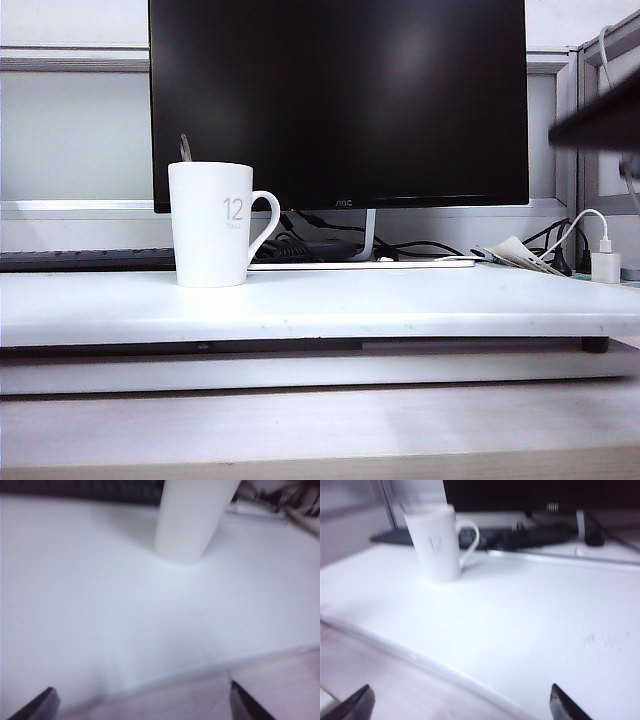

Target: Pick up a spoon and stir the liquid in the cup.

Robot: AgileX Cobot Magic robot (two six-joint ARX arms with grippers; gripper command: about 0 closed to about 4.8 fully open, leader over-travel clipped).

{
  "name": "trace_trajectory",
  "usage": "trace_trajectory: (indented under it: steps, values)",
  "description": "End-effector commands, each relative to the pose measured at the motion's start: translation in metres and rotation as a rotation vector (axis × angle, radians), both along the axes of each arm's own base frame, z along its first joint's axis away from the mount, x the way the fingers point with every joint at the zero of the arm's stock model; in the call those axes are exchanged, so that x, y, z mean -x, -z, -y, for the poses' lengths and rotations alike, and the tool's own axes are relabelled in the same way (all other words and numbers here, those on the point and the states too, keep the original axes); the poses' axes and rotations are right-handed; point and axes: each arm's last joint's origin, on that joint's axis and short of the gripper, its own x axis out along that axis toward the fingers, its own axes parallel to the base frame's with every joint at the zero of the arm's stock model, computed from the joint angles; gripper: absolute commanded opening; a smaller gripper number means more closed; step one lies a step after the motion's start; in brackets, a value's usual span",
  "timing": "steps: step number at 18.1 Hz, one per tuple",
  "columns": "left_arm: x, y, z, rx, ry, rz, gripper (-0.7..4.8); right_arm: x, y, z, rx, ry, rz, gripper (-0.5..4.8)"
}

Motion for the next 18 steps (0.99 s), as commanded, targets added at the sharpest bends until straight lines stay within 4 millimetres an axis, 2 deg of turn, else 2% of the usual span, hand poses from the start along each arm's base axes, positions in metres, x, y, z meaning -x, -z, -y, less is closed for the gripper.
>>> trace_trajectory:
  steps: [1,2,3,4,5,6,18]
  values:
    - [-0.0025,0.0104,0.0005,0.032,-0.015,-0.032,4.79,-0.0003,0.0039,0.0005,0.016,0.022,-0.025,3.03]
    - [-0.0028,0.0100,0.0007,0.034,-0.014,-0.025,4.79,-0.0002,0.0042,0.0004,0.017,0.017,-0.027,0.65]
    - [-0.0028,0.0101,0.0007,0.033,-0.014,-0.025,4.15,-0.0002,0.0043,0.0004,0.018,0.018,-0.029,-0.13]
    - [-0.0027,0.0102,0.0006,0.030,-0.013,-0.027,1.22,-0.0002,0.0047,0.0004,0.020,0.018,-0.032,-0.01]
    - [-0.0027,0.0102,0.0006,0.030,-0.013,-0.026,0.08,-0.0001,0.0053,0.0004,0.023,0.018,-0.037,-0.01]
    - [-0.0027,0.0102,0.0006,0.029,-0.013,-0.026,-0.12,-0.0001,0.0058,0.0005,0.027,0.019,-0.041,0.00]
    - [-0.0030,0.0098,-0.0008,0.037,-0.027,-0.022,-0.03,-0.0011,0.0043,0.0039,0.016,0.039,-0.026,0.00]
